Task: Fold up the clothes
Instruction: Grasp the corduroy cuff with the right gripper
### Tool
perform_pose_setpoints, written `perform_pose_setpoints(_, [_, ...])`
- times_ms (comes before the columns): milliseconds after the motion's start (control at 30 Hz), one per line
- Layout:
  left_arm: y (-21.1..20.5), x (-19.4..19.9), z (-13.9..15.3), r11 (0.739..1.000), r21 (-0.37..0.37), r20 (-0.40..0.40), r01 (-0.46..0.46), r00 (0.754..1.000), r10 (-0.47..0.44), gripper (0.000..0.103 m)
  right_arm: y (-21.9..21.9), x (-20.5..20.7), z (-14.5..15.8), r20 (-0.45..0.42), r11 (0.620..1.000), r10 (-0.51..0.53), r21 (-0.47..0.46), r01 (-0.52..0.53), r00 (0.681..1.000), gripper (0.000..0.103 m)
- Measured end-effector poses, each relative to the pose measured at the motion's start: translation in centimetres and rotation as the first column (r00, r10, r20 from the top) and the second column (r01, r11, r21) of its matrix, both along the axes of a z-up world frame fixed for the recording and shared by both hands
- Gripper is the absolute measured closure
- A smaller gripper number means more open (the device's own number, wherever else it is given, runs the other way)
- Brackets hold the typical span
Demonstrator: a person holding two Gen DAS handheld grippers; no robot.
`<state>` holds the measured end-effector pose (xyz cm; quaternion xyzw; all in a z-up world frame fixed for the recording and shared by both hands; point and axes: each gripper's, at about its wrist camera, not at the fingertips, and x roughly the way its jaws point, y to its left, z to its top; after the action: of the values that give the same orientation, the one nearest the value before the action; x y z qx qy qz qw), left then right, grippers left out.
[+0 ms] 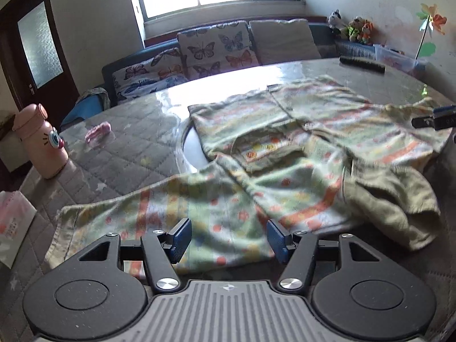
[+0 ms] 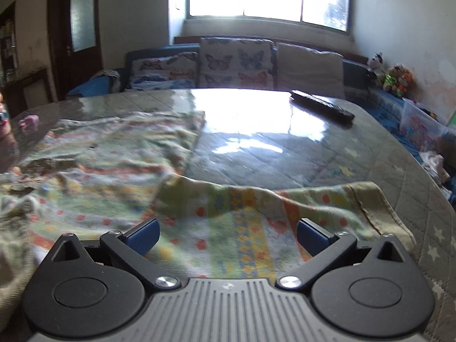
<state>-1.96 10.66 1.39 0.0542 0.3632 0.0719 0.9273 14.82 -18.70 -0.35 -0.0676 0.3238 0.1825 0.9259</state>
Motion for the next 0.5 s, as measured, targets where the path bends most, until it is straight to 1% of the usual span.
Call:
perform_pose_setpoints(133, [-0.8, 1.2, 0.9, 0.999, -0.032, 0.044, 0.025, 0.999, -0.023, 0.042, 1.7, -1.5, 1.4, -0.01, 0.995, 0.095, 0.019, -0.095, 0.995, 0.0])
perform_pose_setpoints(233, [-1.6, 2.4, 1.1, 0.997, -0.066, 0.062, 0.041, 0.997, -0.037, 0.042, 4.1, -3.2, 1.9, -0.023, 0.98, 0.2, 0.024, -0.2, 0.979, 0.002])
perform_pose_setpoints(300, [-2.3, 3.1, 1.0, 0.996, -0.073, 0.068, 0.059, 0.996, -0.054, 0.042, 5.4, -4.2, 2.1, -0.026, 0.967, 0.255, 0.025, -0.255, 0.967, 0.008])
perform_pose_setpoints(333, [-2.6, 3.5, 0.9, 0.995, -0.077, 0.071, 0.067, 0.996, -0.062, 0.042, 5.9, -4.6, 2.2, -0.028, 0.961, 0.277, 0.029, -0.276, 0.961, 0.009])
perform_pose_setpoints(367, [-2.9, 3.9, 0.8, 0.994, -0.081, 0.073, 0.077, 0.995, -0.071, 0.042, 6.8, -5.3, 2.3, -0.032, 0.949, 0.315, 0.038, -0.313, 0.949, 0.012])
perform_pose_setpoints(467, [-3.5, 4.6, 0.2, 0.991, -0.087, 0.062, 0.105, 0.993, -0.1, 0.043, 8.2, -6.5, 2.7, -0.044, 0.922, 0.386, 0.056, -0.384, 0.921, 0.023])
perform_pose_setpoints(500, [-3.6, 4.8, -0.1, 0.99, -0.091, 0.054, 0.11, 0.993, -0.105, 0.043, 8.9, -7.1, 2.7, -0.052, 0.908, 0.419, 0.06, -0.416, 0.907, 0.027])
